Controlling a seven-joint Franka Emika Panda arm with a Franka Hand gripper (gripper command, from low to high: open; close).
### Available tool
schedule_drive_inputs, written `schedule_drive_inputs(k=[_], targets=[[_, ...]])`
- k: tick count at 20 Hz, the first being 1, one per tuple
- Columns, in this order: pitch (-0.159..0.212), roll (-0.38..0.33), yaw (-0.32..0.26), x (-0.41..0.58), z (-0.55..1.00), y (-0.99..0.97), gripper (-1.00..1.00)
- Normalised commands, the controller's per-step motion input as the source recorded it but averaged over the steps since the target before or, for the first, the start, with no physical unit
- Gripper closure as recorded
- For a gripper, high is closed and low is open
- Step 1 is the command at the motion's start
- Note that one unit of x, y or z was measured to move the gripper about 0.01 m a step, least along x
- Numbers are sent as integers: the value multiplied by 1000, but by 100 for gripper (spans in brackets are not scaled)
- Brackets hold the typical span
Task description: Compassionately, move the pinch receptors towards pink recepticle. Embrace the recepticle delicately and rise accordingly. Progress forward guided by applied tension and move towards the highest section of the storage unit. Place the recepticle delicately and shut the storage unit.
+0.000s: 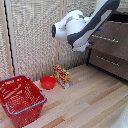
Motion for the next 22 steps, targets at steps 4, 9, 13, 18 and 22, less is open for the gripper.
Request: schedule_drive_inputs(k=[4, 9, 13, 18, 22], targets=[[-20, -107, 146, 0, 200, -512, -100], [38, -3, 213, 52, 6, -351, 100], [8, 0, 63, 0, -9, -190, 100], [-9, -8, 7, 0, 0, -68, 100], [-3, -43, 0, 21, 88, -3, 100]])
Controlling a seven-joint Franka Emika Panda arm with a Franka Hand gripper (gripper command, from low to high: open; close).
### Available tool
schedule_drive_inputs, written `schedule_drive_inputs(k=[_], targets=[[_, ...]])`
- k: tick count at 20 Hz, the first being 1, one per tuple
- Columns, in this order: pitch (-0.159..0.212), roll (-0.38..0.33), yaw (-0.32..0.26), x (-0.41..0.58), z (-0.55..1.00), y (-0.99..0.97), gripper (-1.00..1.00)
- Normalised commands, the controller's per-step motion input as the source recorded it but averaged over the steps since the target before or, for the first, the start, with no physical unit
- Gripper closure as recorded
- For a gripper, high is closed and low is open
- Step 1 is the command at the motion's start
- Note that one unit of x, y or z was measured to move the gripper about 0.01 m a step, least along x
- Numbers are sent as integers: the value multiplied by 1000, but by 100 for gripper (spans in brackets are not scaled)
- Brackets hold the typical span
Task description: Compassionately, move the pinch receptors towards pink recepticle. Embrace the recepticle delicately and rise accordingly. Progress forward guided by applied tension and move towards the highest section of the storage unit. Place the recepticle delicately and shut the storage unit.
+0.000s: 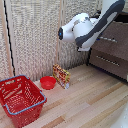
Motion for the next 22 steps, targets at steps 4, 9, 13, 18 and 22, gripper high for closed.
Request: schedule_drive_inputs(k=[4, 9, 13, 18, 22], targets=[[17, -87, 17, 117, 336, -206, 100], [58, -130, 73, 100, 498, -303, 100], [20, -104, 110, 3, 436, -444, 100], [10, -76, 156, -8, 277, -527, 100], [4, -48, 144, -18, 158, -630, 100]])
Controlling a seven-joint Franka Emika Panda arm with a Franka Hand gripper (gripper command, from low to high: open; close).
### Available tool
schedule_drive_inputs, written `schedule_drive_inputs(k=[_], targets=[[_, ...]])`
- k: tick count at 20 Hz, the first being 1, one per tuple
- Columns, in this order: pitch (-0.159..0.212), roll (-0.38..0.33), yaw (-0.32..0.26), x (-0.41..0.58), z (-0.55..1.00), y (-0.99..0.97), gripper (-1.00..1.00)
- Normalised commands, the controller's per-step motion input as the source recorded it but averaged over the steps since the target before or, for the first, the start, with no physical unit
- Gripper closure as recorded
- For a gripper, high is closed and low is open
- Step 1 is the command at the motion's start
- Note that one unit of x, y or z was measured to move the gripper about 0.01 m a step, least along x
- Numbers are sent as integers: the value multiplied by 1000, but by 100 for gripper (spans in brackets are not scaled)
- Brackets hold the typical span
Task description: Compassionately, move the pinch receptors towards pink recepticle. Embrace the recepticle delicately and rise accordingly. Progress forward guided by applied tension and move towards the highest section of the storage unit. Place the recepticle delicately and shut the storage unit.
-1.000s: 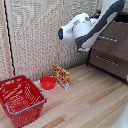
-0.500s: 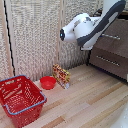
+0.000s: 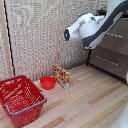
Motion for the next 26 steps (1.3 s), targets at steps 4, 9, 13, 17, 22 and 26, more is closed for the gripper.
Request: schedule_drive_inputs(k=[4, 9, 13, 17, 22, 26], targets=[[0, 4, 88, -14, 311, -893, 100], [-7, 5, 62, -24, 343, -855, 100], [0, 0, 28, 0, 119, -371, 100], [0, 0, 50, 0, 103, -199, 100], [0, 0, 52, 34, 19, -15, -100], [8, 14, 6, 141, 0, 174, -100]])
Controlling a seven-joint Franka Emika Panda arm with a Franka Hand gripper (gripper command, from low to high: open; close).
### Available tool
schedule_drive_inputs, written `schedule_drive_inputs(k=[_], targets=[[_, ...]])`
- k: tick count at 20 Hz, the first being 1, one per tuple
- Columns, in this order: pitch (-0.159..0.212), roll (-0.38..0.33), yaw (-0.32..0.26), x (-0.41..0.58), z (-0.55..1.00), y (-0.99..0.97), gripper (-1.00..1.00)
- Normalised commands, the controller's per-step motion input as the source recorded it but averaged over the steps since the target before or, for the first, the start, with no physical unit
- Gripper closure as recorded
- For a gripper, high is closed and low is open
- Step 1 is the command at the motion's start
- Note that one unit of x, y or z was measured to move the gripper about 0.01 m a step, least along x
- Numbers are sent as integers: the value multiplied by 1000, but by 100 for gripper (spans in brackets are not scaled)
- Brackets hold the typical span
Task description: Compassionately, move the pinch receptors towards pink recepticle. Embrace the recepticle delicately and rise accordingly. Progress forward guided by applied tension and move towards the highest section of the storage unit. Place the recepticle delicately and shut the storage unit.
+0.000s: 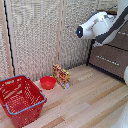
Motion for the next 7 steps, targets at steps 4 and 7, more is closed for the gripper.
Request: schedule_drive_inputs(k=[4, 7], targets=[[48, 14, -5, 329, -18, 358, -100], [56, 25, -71, 378, -82, 391, -100]])
